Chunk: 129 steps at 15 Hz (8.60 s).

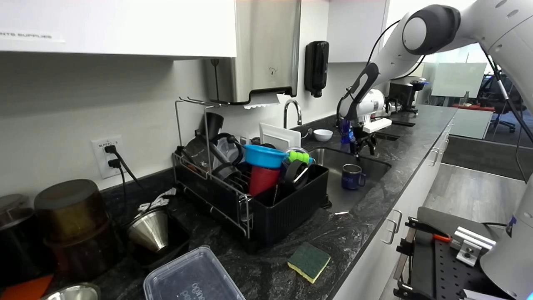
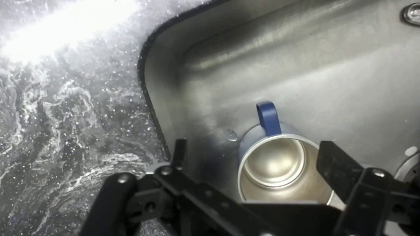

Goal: Pick up the blue cup from the sink and place it on the dish rack

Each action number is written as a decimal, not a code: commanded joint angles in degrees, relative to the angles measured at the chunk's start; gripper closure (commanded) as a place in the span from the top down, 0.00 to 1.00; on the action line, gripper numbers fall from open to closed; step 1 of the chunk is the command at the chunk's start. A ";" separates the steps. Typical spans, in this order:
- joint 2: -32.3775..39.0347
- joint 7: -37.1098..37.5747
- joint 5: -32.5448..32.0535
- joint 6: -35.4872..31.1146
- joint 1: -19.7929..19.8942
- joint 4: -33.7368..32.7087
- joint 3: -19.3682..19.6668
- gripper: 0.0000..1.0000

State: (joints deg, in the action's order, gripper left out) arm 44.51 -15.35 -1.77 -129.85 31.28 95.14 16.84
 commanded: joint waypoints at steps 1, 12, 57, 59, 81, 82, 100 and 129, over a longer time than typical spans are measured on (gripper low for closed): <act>0.07 1.29 0.54 0.69 0.55 0.08 -0.72 1.00; 0.56 2.12 -0.43 0.40 0.05 -0.15 -0.43 1.00; 5.62 -15.84 0.99 -8.47 9.99 -5.46 -10.60 1.00; 5.76 -16.37 0.85 -8.60 10.55 -5.33 -10.67 1.00; 6.42 -21.40 0.59 -11.37 12.90 -3.86 -12.37 0.30; 6.64 -21.77 0.49 -12.04 12.88 -3.47 -12.52 0.23; 6.78 -21.73 1.58 -14.22 12.26 -1.19 -13.54 0.02; -3.77 -2.76 12.43 -12.86 8.28 13.06 -14.04 0.02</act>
State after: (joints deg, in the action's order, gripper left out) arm 43.77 -21.03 9.03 -142.38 41.10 104.90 1.80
